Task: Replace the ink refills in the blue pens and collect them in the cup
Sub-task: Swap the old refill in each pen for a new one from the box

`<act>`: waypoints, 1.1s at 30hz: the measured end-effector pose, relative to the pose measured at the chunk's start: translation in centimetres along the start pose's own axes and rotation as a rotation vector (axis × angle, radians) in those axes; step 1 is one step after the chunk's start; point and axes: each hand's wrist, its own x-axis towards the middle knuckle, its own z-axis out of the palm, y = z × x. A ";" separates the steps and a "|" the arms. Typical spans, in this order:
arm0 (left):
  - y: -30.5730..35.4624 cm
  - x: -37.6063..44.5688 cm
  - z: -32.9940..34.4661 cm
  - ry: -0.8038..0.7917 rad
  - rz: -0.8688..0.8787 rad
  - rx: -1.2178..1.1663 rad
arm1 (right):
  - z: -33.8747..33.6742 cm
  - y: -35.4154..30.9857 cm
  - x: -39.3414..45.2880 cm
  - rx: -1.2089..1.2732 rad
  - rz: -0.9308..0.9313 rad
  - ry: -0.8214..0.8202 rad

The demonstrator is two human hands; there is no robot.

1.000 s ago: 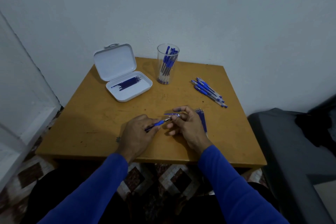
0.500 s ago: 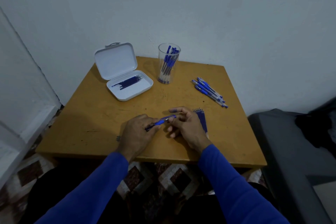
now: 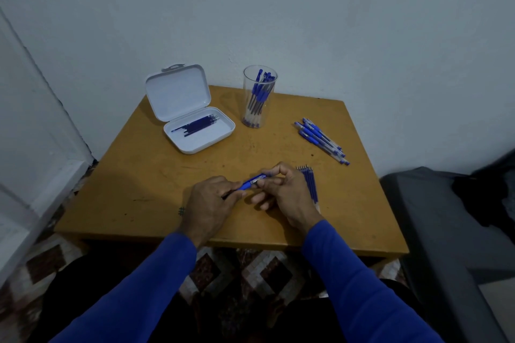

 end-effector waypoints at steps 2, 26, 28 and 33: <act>0.0 0.0 0.0 0.010 0.009 -0.005 | 0.1 0.0 0.0 -0.002 -0.004 -0.004; 0.1 0.8 0.3 -0.057 -0.007 0.105 | 0.9 -2.0 0.8 -0.061 -0.003 0.109; 0.0 1.8 0.4 -0.115 -0.006 0.158 | 0.5 -3.1 1.7 -0.112 -0.046 0.184; -0.3 5.3 1.3 -0.215 0.024 0.221 | -0.7 -5.9 4.7 -0.420 -0.259 0.307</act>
